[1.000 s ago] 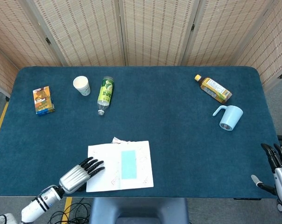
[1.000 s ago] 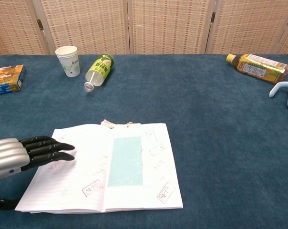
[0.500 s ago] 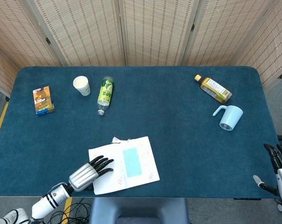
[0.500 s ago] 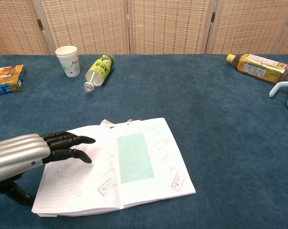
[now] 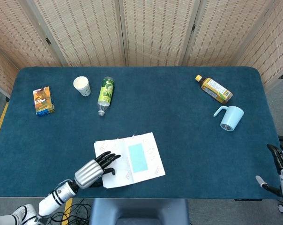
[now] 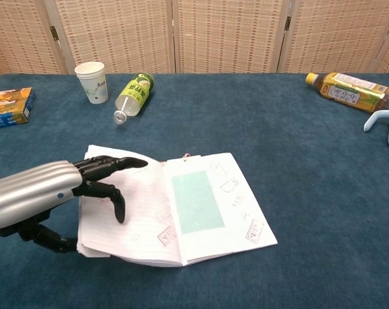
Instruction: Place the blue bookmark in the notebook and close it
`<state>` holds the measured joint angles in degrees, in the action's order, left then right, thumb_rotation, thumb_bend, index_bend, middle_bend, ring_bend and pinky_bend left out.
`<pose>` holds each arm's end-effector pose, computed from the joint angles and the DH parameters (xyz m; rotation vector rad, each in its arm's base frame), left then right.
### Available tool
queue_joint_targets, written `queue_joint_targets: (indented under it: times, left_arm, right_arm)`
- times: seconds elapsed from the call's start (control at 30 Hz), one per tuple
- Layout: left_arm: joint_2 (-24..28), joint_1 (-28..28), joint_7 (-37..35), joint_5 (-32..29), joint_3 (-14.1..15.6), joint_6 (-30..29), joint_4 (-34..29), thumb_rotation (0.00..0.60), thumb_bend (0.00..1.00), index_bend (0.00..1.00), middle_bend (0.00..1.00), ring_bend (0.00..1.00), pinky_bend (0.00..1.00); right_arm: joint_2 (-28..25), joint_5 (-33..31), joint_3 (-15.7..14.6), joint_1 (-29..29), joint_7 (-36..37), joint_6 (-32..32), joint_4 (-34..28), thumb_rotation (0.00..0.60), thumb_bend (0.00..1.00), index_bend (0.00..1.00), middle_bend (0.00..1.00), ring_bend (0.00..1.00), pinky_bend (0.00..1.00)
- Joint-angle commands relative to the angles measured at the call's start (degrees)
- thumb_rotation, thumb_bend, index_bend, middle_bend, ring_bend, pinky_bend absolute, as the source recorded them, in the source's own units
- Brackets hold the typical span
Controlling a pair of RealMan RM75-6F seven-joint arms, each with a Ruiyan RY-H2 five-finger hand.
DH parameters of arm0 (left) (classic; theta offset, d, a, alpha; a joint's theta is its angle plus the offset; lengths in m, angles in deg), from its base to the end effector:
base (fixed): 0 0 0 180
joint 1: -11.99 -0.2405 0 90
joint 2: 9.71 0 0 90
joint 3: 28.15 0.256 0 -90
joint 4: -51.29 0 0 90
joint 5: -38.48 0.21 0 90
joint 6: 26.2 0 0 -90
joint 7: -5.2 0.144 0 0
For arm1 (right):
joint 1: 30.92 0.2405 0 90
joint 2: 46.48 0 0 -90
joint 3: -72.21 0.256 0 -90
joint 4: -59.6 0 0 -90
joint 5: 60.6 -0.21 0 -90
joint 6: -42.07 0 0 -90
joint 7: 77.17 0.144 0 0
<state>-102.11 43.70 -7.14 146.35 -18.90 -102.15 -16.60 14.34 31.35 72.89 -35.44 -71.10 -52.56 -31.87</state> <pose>-0.2045 0.2346 -0.0335 -2.2360 -0.8045 -1.2875 -0.3211 -0.1209 0.1889 1.3059 -0.8907 0.9442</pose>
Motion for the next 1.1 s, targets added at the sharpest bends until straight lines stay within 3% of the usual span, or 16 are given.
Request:
queue_joint_targets:
  times: [0.03, 0.33, 0.7, 0.93, 1.1]
  left_arm:
    - [0.5, 1.3, 2.0, 0.5, -0.8, 0.6, -1.5, 0.600, 0.45, 0.44, 0.00, 0.00, 0.08]
    - [2.2, 6.6, 7.6, 1.4, -5.1, 3.0, -7.6, 0.600, 0.45, 0.42, 0.00, 0.00, 0.08]
    - [0.3, 14.1, 13.1, -1.1, -11.4, 10.3, -11.9, 0.600, 0.44, 0.32, 0.00, 0.00, 0.08]
    - [-2.9, 16.8, 15.0, -6.6, -14.5, 15.4, -13.2, 0.600, 0.44, 0.25, 0.00, 0.00, 0.08]
    - [-1.7, 15.3, 15.9, -11.4, -15.4, 15.6, -16.2, 0.600, 0.44, 0.21, 0.00, 0.00, 0.08]
  right_arm:
    - [0.1, -0.1, 0.0, 0.0, 0.3, 0.0, 0.2, 0.600, 0.11, 0.04, 0.13, 0.04, 0.12]
    - [0.2, -0.3, 0.2, -0.2, 1.1, -0.3, 0.9, 0.600, 0.11, 0.04, 0.13, 0.04, 0.12]
    - [0.5, -0.6, 0.3, -0.8, 2.3, -1.0, 1.8, 0.600, 0.11, 0.04, 0.13, 0.04, 0.12]
    - [0.6, -0.4, 0.3, -0.9, 2.3, -1.2, 1.8, 0.600, 0.11, 0.04, 0.13, 0.04, 0.12]
    - [0.3, -0.2, 0.3, -0.9, 2.2, -1.3, 1.7, 0.600, 0.11, 0.04, 0.13, 0.04, 0.12]
